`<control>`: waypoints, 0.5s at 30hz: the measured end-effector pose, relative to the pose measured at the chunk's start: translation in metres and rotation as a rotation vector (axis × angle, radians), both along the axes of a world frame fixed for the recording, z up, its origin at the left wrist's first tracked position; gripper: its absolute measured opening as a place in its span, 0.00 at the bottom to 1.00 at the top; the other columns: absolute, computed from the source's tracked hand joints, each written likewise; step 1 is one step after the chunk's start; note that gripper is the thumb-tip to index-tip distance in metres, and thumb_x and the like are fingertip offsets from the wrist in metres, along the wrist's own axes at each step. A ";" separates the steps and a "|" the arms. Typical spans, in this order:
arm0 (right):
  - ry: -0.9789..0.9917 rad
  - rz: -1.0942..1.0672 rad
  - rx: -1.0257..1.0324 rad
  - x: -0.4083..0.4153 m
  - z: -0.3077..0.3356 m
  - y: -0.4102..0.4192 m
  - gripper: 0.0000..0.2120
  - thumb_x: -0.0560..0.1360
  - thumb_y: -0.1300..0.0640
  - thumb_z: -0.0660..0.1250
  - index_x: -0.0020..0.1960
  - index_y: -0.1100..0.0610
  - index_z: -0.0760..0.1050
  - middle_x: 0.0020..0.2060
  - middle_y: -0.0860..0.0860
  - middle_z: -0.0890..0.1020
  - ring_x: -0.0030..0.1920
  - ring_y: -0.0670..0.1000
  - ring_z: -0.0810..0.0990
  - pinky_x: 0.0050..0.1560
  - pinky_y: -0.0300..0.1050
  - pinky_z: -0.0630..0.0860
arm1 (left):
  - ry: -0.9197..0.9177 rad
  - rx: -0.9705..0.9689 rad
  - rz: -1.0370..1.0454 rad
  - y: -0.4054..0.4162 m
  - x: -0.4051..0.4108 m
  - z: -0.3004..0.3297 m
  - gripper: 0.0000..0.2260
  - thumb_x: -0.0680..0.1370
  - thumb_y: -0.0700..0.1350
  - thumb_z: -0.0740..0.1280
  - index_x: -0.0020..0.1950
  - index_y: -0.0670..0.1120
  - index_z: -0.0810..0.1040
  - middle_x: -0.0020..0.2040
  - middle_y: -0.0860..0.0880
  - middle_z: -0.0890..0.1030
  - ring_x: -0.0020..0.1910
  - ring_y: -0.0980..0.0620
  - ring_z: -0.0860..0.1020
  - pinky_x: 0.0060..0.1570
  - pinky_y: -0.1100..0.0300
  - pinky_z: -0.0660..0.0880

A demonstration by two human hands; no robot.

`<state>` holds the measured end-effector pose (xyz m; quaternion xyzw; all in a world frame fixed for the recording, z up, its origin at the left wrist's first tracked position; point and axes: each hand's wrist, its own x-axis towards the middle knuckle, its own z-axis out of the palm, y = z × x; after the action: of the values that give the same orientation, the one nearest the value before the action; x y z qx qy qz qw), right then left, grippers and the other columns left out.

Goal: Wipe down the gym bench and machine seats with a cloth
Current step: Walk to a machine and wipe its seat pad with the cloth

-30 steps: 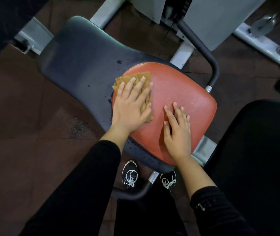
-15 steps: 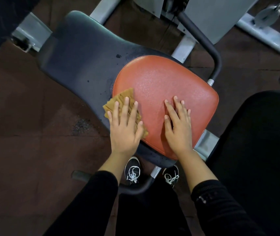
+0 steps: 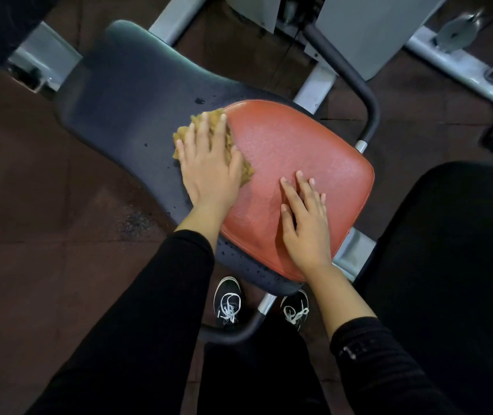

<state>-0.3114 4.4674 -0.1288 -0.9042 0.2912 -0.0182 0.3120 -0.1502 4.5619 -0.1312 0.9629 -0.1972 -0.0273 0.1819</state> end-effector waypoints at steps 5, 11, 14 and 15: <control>-0.001 0.018 0.007 -0.002 0.001 -0.002 0.22 0.81 0.55 0.54 0.74 0.45 0.59 0.76 0.46 0.55 0.76 0.48 0.47 0.75 0.48 0.41 | 0.111 -0.173 0.225 0.017 -0.025 0.000 0.25 0.80 0.50 0.53 0.77 0.47 0.62 0.76 0.45 0.62 0.74 0.43 0.60 0.72 0.43 0.58; -0.042 0.007 0.060 -0.002 0.003 -0.003 0.21 0.81 0.58 0.53 0.74 0.48 0.61 0.75 0.45 0.57 0.76 0.44 0.47 0.75 0.45 0.40 | -0.002 0.016 0.021 0.015 -0.068 -0.006 0.25 0.80 0.50 0.53 0.78 0.46 0.60 0.78 0.44 0.57 0.77 0.43 0.54 0.74 0.43 0.42; -0.080 -0.045 0.133 0.000 0.007 -0.004 0.21 0.81 0.57 0.52 0.74 0.52 0.62 0.75 0.46 0.59 0.75 0.42 0.49 0.76 0.47 0.43 | -0.058 0.088 -0.243 -0.003 -0.064 -0.001 0.24 0.82 0.51 0.51 0.77 0.46 0.62 0.78 0.44 0.58 0.77 0.45 0.55 0.74 0.45 0.42; -0.092 -0.070 0.151 0.002 0.009 -0.003 0.21 0.81 0.57 0.52 0.74 0.54 0.62 0.74 0.47 0.60 0.75 0.42 0.50 0.76 0.48 0.44 | -0.057 0.084 -0.310 -0.011 -0.060 0.002 0.24 0.81 0.51 0.50 0.76 0.45 0.64 0.78 0.44 0.60 0.77 0.45 0.56 0.74 0.46 0.43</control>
<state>-0.3097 4.4641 -0.1199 -0.8656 0.3085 -0.0488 0.3915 -0.2102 4.5508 -0.1289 0.9281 -0.3472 -0.0361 0.1294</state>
